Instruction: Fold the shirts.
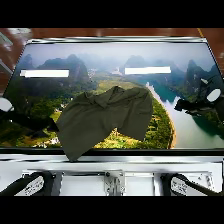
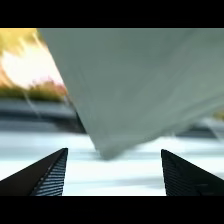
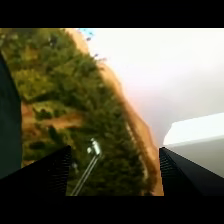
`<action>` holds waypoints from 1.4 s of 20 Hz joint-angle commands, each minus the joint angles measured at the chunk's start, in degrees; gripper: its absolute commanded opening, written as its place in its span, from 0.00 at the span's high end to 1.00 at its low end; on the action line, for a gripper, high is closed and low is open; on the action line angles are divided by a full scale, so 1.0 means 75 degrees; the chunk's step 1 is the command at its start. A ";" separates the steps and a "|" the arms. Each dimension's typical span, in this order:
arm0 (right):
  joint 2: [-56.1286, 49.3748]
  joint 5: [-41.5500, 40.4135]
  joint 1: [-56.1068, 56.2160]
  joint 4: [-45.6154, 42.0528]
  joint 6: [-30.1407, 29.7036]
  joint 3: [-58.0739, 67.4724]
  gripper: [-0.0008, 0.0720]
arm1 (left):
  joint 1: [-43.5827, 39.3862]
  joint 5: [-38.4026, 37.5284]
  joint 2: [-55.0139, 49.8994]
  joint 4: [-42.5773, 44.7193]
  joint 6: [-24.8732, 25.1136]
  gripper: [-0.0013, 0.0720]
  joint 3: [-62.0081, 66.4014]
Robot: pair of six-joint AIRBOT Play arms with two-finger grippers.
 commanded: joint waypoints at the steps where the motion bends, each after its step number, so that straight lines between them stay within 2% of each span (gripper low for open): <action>1: -0.0187 0.1247 -0.0618 0.1568 -0.1469 -0.0256 0.10 | 0.0236 0.0125 0.0382 -0.1154 0.0425 0.02 -0.1848; 6: -0.0239 0.1154 -0.0609 0.1778 -0.1600 -0.0254 0.10 | 0.0221 0.0565 0.0382 -0.1355 0.0662 0.02 -0.2742; 13: -0.0239 0.1105 -0.0609 0.2028 -0.1597 -0.0254 0.11 | 0.0204 0.1096 -0.0070 -0.1215 0.0813 0.02 -0.2789; 19: -0.0239 0.1107 -0.0609 0.2302 -0.1594 -0.0254 0.10 | 0.0160 0.1542 -0.0659 -0.1556 0.1081 0.02 -0.2786; 25: -0.0239 0.1125 -0.0609 0.2302 -0.1472 -0.0254 0.11 | -0.0726 0.2503 -0.1037 -0.1935 0.0903 0.03 -0.2786; 26: -0.0239 0.1107 -0.0609 0.2302 -0.1387 -0.0256 0.10 | -0.0886 0.2693 -0.1064 -0.1961 0.0839 0.05 -0.2786; 27: -0.0239 0.1049 -0.0586 0.2270 -0.1174 -0.0256 0.10 | -0.1020 0.2914 -0.1061 -0.1961 0.0670 0.26 -0.2783; 28: -0.0248 0.1008 -0.0493 0.2238 -0.0965 -0.0256 0.10 | -0.1078 0.3075 -0.1061 -0.2017 0.0565 0.56 -0.2780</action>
